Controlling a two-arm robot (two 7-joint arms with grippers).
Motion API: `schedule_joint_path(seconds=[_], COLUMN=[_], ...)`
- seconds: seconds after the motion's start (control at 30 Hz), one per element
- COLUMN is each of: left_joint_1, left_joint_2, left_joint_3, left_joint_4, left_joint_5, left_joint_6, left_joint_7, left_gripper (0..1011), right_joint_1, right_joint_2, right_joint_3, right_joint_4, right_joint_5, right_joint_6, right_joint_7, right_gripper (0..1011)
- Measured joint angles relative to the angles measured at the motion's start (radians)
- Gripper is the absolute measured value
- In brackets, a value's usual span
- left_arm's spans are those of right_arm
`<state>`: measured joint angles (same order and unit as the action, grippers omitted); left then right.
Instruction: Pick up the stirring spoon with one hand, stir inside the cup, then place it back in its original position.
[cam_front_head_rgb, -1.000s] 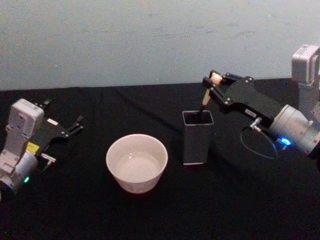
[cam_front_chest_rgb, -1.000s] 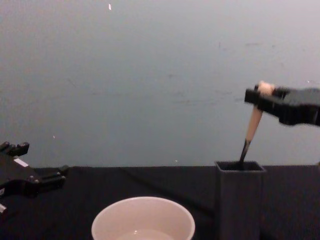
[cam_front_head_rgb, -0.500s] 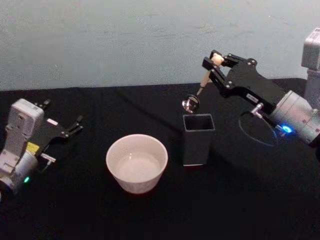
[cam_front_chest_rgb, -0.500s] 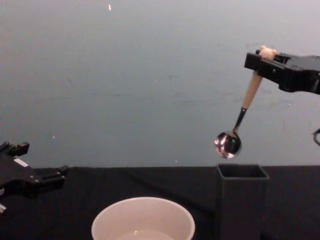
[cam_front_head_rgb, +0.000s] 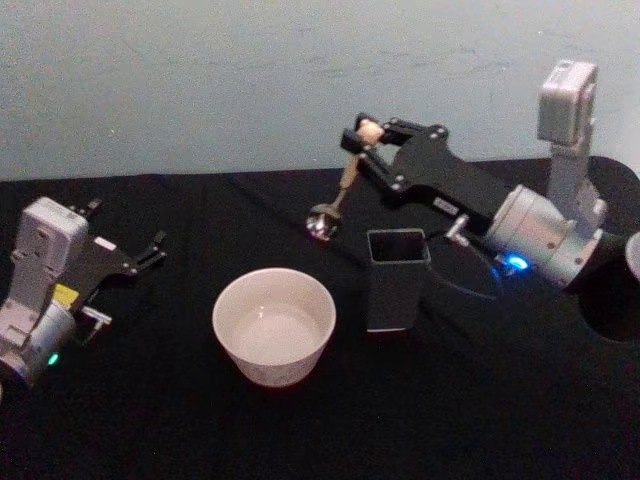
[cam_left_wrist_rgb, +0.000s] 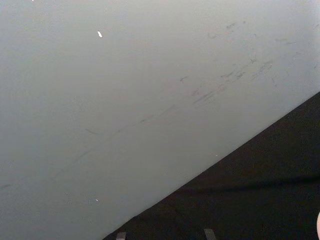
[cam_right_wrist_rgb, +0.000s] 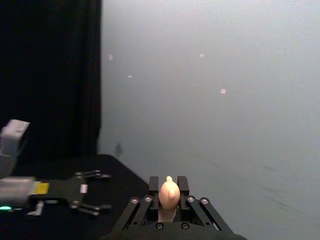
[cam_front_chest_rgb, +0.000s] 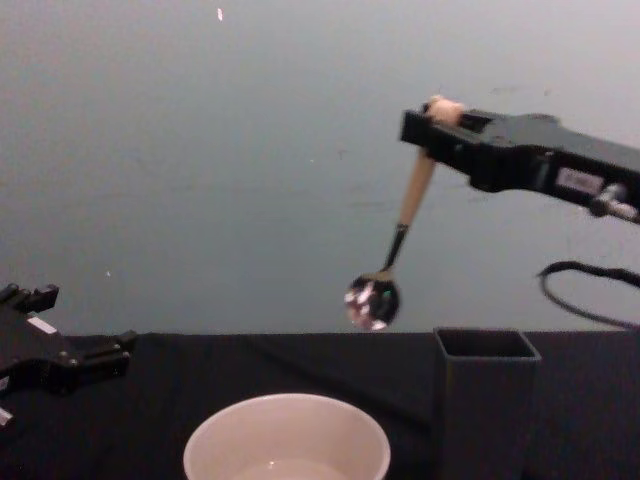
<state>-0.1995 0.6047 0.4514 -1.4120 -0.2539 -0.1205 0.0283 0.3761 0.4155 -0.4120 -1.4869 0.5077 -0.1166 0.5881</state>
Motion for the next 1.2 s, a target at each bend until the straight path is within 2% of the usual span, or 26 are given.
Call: schedule_joint_path(seconds=[0.33,0.5,0.53,0.63,0.87,1.2], left_joint_1=[0.000,0.000,0.000,0.000,0.000,0.000], left_joint_2=[0.000,0.000,0.000,0.000,0.000,0.000], left_joint_3=[0.000,0.000,0.000,0.000,0.000,0.000], left_joint_4=[0.000,0.000,0.000,0.000,0.000,0.000], left_joint_5=[0.000,0.000,0.000,0.000,0.000,0.000], left_joint_6=[0.000,0.000,0.000,0.000,0.000,0.000], left_joint_7=[0.000,0.000,0.000,0.000,0.000,0.000], left_gripper=[1001,1001,1002,1001,1001,1001], right_joint_1=[0.013,0.029,0.029,0.038,0.052,0.064], right_joint_2=[-0.029,-0.046,-0.046,-0.057,-0.082,-0.117], right_joint_3=[-0.084,-0.128,-0.128,-0.154,-0.180,-0.185], right_joint_4=[0.020,0.072,0.072,0.115,0.187,0.258], right_joint_5=[-0.024,-0.066,-0.066,-0.104,-0.155,-0.180], right_joint_6=[-0.006,-0.028,-0.028,-0.063,-0.120,-0.164], right_joint_7=[0.034,0.044,0.044,0.053,0.065,0.075], right_gripper=[214,214,214,214,214,214])
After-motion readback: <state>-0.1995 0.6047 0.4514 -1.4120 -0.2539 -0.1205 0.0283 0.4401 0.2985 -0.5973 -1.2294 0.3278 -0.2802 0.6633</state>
